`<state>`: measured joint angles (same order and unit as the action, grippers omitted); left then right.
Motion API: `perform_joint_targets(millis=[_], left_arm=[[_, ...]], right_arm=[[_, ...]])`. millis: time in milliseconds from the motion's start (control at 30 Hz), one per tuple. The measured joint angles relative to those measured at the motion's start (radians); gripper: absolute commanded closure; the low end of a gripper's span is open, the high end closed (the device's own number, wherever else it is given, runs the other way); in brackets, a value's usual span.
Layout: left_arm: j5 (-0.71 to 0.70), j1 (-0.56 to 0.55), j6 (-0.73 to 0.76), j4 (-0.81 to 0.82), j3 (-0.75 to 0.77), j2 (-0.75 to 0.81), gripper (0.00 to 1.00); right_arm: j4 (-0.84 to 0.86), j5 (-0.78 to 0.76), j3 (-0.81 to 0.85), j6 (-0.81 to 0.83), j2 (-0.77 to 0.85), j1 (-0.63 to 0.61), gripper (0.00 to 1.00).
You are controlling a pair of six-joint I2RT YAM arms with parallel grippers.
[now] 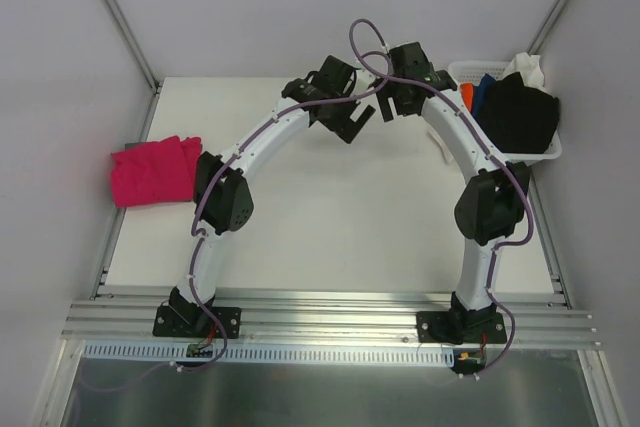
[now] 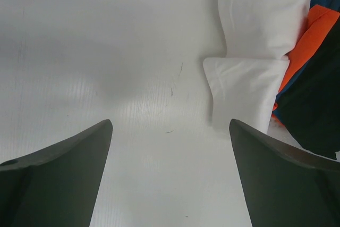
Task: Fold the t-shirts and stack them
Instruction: Grab the tshirt from the pile
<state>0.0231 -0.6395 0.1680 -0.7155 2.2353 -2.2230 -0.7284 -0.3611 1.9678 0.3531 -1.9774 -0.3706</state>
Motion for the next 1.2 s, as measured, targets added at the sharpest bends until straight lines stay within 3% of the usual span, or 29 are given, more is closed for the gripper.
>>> perform_joint_targets(millis=[433, 633, 800, 1200], left_arm=[[0.006, 0.026, -0.001, 0.000, 0.000, 0.000, 0.01], [0.006, 0.042, 0.000, 0.000, 0.000, 0.000, 0.01], [0.000, 0.045, 0.001, 0.000, 0.000, 0.000, 0.01], [-0.076, 0.043, 0.045, 0.000, -0.013, 0.000, 0.01]], right_arm=[[0.051, -0.045, -0.003, 0.102, -0.003, 0.025, 0.03], [0.116, 0.029, 0.205, 0.138, -0.125, 0.240, 0.02], [0.172, 0.101, 0.213, 0.138, -0.171, 0.426, 0.04], [0.205, 0.164, 0.214, 0.105, -0.370, 0.545, 0.10]])
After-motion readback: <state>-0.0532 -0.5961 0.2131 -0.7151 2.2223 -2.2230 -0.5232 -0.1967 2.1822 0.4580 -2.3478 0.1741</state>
